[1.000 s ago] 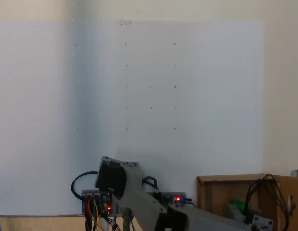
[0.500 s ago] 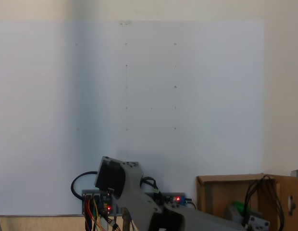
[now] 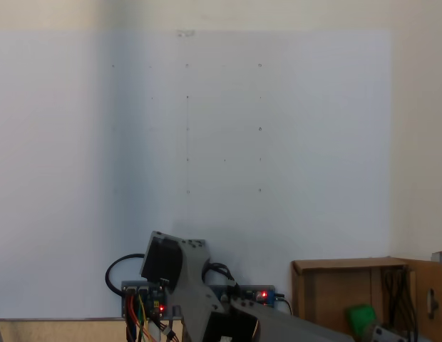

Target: Grasp a green dice and put it in the bin.

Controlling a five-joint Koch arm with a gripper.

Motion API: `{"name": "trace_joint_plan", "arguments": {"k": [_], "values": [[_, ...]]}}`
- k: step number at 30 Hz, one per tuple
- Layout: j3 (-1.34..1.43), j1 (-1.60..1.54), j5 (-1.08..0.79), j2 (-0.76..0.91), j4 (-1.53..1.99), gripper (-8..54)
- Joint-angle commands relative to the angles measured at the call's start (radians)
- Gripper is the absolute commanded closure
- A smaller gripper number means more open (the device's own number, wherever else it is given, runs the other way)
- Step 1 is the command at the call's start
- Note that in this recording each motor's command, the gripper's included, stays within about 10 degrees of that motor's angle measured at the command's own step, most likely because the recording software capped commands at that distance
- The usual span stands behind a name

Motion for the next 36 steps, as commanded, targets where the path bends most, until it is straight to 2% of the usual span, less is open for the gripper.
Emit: {"name": "trace_joint_plan", "arguments": {"k": [1,5,20,36], "values": [[-0.018,-0.018,0.092,0.061,-0.13,1.8],[-0.018,-0.107,0.143,0.146,-0.201,1.8],[-0.018,-0.535,0.147,0.353,-0.313,1.5],[-0.018,-1.19,0.146,0.466,-0.316,1.7]]}}
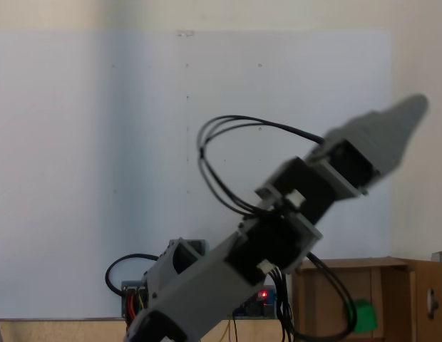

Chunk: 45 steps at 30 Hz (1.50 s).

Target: Grasp a green dice and put it in the bin.

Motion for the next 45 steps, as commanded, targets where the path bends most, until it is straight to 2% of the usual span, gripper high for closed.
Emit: {"name": "trace_joint_plan", "arguments": {"k": [1,8,18,23,29,34,45], "values": [[-0.018,-0.087,0.055,0.032,-0.092,1.7],[0.017,-0.321,0.081,0.072,-0.089,1.4],[0.262,-0.62,0.081,0.218,-0.092,1.7],[0.308,-0.772,0.074,0.238,-0.107,1.8],[0.439,-0.788,0.061,0.268,-0.287,1.4],[0.801,-0.784,0.011,0.393,-0.426,1.5],[0.919,-0.621,0.017,0.42,-0.721,1.5]]}}
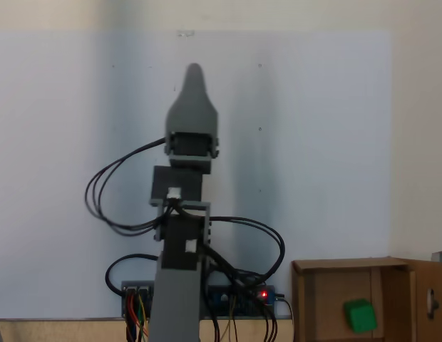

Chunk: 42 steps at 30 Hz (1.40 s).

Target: Grasp a green dice and put it in the bin.

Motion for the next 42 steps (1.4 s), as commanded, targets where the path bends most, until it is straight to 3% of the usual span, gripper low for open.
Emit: {"name": "trace_joint_plan", "arguments": {"k": [1,19,42], "values": [[-0.018,0.017,-0.009,0.023,-0.17,1.4],[0.307,0.0,-0.009,0.212,-0.492,1.2],[0.575,-0.003,-0.008,0.212,-0.849,0.8]]}}
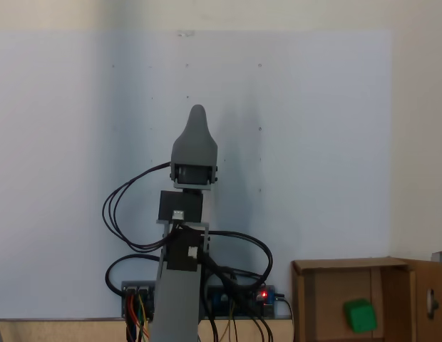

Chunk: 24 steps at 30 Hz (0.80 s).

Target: Grasp a green dice and put it in the bin.

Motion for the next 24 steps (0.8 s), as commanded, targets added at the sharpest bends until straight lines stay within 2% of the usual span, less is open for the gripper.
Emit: {"name": "trace_joint_plan", "arguments": {"k": [1,24], "values": [[-0.023,-0.002,-0.008,0.109,-0.168,0.8],[0.178,0.002,-0.009,0.109,-0.687,0.6]]}}
